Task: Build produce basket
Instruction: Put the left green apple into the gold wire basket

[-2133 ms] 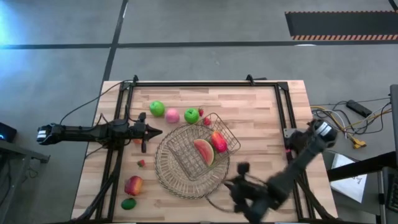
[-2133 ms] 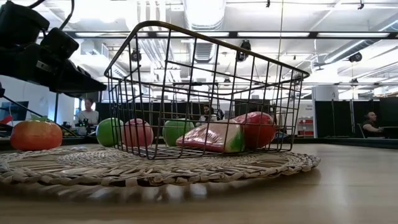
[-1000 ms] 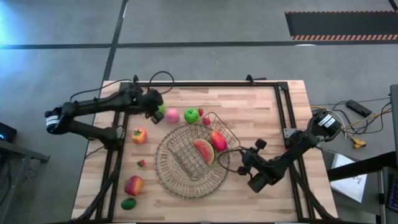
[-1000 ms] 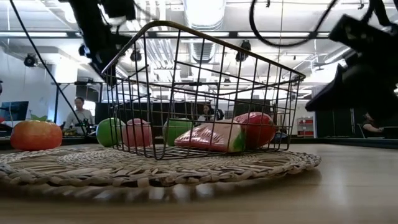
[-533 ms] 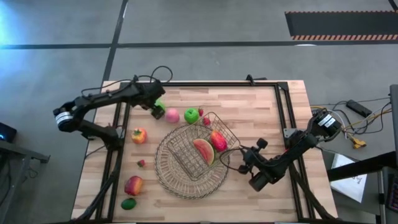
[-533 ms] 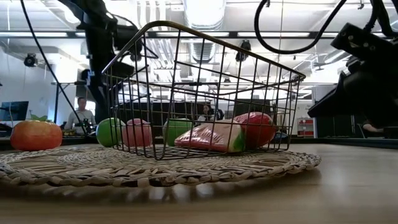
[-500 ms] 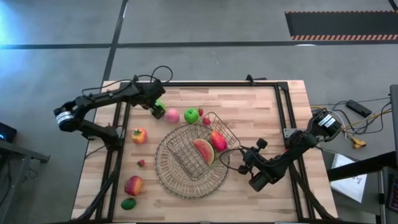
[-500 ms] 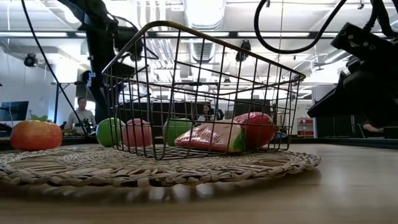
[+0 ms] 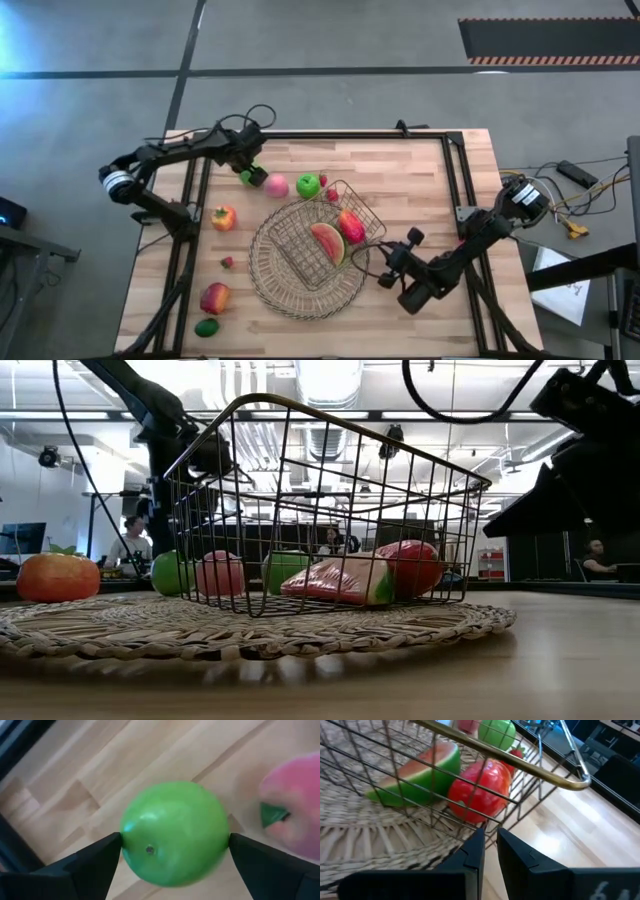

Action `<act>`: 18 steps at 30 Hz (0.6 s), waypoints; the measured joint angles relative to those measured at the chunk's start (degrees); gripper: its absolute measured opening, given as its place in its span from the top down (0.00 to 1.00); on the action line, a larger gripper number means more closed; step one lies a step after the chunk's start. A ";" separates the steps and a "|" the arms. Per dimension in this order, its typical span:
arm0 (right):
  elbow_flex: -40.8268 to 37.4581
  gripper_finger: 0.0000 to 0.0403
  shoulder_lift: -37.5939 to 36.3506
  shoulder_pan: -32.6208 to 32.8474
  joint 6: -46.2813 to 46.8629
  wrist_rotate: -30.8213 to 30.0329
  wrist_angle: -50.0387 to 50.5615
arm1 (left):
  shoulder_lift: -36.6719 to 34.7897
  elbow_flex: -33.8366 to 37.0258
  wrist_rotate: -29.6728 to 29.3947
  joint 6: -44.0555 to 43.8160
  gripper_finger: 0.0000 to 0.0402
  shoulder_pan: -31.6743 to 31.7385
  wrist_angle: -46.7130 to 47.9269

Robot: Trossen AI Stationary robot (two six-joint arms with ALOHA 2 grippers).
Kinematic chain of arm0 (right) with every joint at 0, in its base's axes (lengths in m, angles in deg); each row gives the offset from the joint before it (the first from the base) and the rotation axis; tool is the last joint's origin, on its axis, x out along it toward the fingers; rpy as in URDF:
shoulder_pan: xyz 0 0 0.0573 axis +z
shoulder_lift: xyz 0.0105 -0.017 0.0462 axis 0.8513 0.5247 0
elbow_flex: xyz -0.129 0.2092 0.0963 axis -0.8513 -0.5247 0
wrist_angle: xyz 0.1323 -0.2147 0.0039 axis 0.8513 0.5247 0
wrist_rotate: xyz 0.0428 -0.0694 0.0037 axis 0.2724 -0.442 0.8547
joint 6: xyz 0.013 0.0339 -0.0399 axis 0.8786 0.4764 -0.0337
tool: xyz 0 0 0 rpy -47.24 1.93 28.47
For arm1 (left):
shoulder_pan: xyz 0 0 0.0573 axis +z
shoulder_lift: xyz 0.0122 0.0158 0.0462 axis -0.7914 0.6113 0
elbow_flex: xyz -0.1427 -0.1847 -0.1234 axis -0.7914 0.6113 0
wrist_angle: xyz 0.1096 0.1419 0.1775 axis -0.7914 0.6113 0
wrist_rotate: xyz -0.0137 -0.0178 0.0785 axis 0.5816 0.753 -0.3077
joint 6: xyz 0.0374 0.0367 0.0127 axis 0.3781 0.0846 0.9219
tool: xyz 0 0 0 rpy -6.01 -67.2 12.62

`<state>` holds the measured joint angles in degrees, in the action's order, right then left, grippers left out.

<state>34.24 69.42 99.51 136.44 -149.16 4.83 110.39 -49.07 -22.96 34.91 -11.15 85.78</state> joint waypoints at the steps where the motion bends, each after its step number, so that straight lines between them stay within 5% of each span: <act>1: 0.20 0.89 0.00 0.20 -0.12 0.20 -0.04 | 0.32 0.31 0.53 -0.04 0.13 0.02 -0.93; 18: 1.10 0.89 0.00 2.47 -0.05 0.32 -2.87 | 1.00 3.20 2.54 -0.04 0.13 0.04 -3.07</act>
<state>35.33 69.42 101.99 136.40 -148.85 1.95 111.39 -45.87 -20.42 34.86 -11.11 82.72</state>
